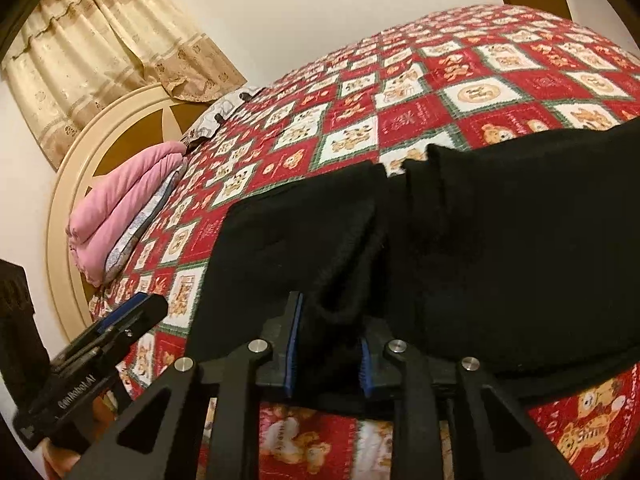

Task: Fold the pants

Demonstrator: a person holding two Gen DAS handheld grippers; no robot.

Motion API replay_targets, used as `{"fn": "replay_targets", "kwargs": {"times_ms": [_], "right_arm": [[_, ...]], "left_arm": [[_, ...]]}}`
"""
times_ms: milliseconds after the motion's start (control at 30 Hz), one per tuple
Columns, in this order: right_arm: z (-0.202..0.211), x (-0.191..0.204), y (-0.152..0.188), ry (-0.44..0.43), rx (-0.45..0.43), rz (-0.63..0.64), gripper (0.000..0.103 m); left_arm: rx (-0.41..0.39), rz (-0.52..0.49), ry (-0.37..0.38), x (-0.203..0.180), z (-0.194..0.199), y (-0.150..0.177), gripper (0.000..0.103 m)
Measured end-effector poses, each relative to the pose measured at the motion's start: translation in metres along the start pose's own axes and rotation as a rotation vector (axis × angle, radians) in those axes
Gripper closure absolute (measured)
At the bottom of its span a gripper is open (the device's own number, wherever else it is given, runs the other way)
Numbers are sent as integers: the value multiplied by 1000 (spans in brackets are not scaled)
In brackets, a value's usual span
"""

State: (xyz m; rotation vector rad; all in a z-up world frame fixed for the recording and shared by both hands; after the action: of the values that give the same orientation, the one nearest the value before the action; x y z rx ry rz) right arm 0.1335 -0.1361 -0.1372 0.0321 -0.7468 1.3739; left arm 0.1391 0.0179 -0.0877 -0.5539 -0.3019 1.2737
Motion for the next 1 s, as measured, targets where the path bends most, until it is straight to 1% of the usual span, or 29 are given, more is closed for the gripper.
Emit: {"fn": "replay_targets", "kwargs": {"times_ms": [33,67,167,233,300,333,400,433,467,533,600,667,767,833,867,933,1000], "right_arm": [[0,6,-1,-9,8,8,62],[1,16,-3,-34,3,32,53],[0,50,-12,-93,-14,99,52],[-10,75,-17,-139,14,130,52],[-27,114,-18,-246,70,176,52],[-37,137,-16,-307,106,200,52],[-56,174,-4,-397,182,240,52],[-65,192,4,-426,228,263,52],[-70,205,11,-429,247,286,52],[-68,215,19,-404,221,331,52],[-59,211,19,-339,162,372,52],[-44,195,12,-289,98,361,52],[-7,147,-6,-219,-25,276,52],[24,100,-17,-160,-127,170,52],[37,77,-20,-138,-155,121,52],[52,43,-18,-89,-180,43,52],[60,15,-10,-37,-182,-2,52]], "left_arm": [[-2,3,-7,2,0,0,47],[-9,11,-20,6,1,-1,47],[-30,34,-60,24,9,-4,47],[-58,63,-102,45,24,-8,47],[-88,98,-145,68,40,-11,47],[-109,132,-177,88,54,-12,47],[-133,181,-220,114,72,-12,46],[-147,211,-247,129,83,-12,41],[-168,246,-287,148,96,-10,35],[-192,273,-343,169,109,-9,33],[-193,286,-372,181,112,-7,33],[-185,300,-362,184,106,-6,33],[-163,298,-310,175,88,-5,33],[-144,275,-276,161,76,-6,33],[-132,255,-258,151,68,-6,33],[-113,210,-229,131,57,-7,33],[-106,176,-207,117,52,-9,33]]}}
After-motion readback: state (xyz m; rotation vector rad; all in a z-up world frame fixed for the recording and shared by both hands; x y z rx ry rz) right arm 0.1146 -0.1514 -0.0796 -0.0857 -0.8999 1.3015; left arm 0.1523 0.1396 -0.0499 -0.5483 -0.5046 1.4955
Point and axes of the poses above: each gripper's, at about its wrist camera, not at the fingertips, and z roughly against the way its jaws point, x to its left, y to its underside, the point moved 9 cm from there along -z, roughly the way its jaws point, and after that the axes turned 14 degrees about x, right-handed, at the moved point
